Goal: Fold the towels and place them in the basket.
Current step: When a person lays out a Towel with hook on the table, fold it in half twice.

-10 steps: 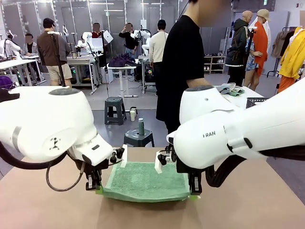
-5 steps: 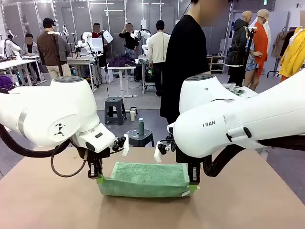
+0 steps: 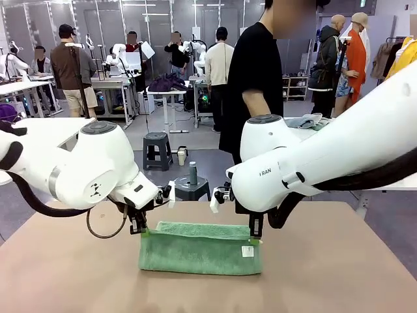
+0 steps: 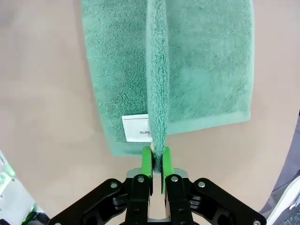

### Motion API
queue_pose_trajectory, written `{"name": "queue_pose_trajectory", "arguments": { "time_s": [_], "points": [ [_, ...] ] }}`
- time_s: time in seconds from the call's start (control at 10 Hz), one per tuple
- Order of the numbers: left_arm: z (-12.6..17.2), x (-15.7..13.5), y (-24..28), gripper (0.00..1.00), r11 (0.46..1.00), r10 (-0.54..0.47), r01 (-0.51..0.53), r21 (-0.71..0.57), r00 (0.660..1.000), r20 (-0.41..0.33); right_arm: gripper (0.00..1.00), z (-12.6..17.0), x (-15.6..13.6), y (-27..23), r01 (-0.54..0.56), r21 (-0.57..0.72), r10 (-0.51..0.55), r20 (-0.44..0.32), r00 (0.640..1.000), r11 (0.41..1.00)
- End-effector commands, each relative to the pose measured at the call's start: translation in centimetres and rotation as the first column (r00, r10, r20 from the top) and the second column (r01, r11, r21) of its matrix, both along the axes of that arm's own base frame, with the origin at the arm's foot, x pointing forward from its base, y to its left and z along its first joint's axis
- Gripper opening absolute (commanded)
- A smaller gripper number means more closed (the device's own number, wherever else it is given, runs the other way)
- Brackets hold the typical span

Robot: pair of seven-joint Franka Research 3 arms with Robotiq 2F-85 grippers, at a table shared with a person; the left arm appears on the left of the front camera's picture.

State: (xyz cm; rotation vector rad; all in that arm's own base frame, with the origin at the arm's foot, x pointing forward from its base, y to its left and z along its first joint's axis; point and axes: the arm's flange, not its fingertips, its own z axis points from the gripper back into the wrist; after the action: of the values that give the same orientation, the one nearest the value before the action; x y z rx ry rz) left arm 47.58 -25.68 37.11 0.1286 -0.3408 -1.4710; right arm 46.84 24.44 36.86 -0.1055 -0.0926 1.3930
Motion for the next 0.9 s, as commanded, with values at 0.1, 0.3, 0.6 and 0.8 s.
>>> {"name": "queue_pose_trajectory", "arguments": {
  "time_s": [0.1, 0.3, 0.6, 0.8],
  "points": [
    [-1.0, 2.9, -0.2, 0.07, 0.997, -0.081, 0.081, -0.004, 0.996, 0.035, 0.11, -0.8, 2.8, -0.4, -0.068, 0.007, 0.068, 0.008, 0.998, 0.998],
    [-1.0, 4.4, -0.3, 0.07, 0.995, -0.100, 0.102, -0.011, 0.992, 0.079, 0.11, -0.8, 4.3, -0.6, -0.089, -0.018, 0.090, 0.045, 0.995, 0.996],
    [-1.3, 6.1, -0.8, 0.07, 0.994, -0.114, 0.113, 0.016, 0.989, 0.098, 0.11, -1.1, 5.8, -0.6, -0.088, -0.032, 0.090, 0.071, 0.993, 0.996],
    [-1.6, 6.7, -0.8, 0.07, 0.994, -0.105, 0.101, 0.037, 0.989, 0.109, 0.11, -1.0, 6.2, -0.6, -0.074, -0.055, 0.079, 0.102, 0.992, 0.996]
  ]
}}
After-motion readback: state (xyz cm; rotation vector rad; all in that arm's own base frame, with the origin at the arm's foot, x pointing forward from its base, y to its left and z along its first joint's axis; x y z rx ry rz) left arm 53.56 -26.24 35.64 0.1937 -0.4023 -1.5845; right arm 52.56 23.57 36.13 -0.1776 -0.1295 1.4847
